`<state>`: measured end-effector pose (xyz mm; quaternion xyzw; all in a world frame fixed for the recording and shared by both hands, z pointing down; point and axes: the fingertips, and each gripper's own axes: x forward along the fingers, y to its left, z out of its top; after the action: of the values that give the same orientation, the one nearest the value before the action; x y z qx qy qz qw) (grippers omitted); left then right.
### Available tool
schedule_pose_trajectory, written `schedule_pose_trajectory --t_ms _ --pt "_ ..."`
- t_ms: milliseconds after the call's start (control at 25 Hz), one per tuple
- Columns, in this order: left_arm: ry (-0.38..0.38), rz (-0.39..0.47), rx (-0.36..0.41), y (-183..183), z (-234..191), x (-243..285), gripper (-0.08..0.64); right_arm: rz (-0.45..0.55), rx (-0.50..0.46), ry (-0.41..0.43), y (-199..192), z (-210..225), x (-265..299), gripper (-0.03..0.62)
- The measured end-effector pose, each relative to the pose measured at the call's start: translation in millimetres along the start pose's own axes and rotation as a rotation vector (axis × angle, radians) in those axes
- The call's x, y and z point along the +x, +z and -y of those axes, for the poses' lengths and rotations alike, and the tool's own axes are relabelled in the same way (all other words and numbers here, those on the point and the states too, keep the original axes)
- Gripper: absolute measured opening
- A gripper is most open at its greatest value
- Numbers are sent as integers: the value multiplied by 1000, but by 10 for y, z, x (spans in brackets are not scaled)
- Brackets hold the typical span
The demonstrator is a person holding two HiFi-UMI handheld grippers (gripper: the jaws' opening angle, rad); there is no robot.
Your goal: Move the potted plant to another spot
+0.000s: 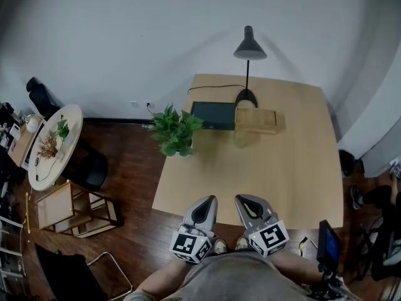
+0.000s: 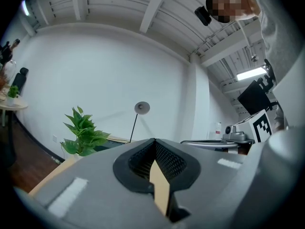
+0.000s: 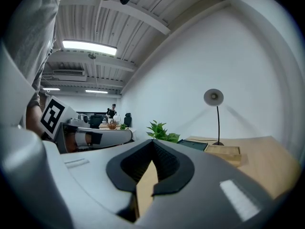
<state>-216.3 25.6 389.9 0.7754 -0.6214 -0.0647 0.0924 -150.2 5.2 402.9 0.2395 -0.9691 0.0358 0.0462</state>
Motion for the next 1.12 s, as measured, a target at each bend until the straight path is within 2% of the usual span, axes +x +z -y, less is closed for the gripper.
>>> schedule_pose_trajectory --t_ms 440,800,1120 --pt "25 6 11 14 -1 41 0 10 -2 31 13 30 54 3" --pt "86 -16 17 -163 -36 135 0 8 20 92 -81 140 118 3" --pt "164 -12 29 -59 -467 191 0 -8 6 136 -121 222 578 3"
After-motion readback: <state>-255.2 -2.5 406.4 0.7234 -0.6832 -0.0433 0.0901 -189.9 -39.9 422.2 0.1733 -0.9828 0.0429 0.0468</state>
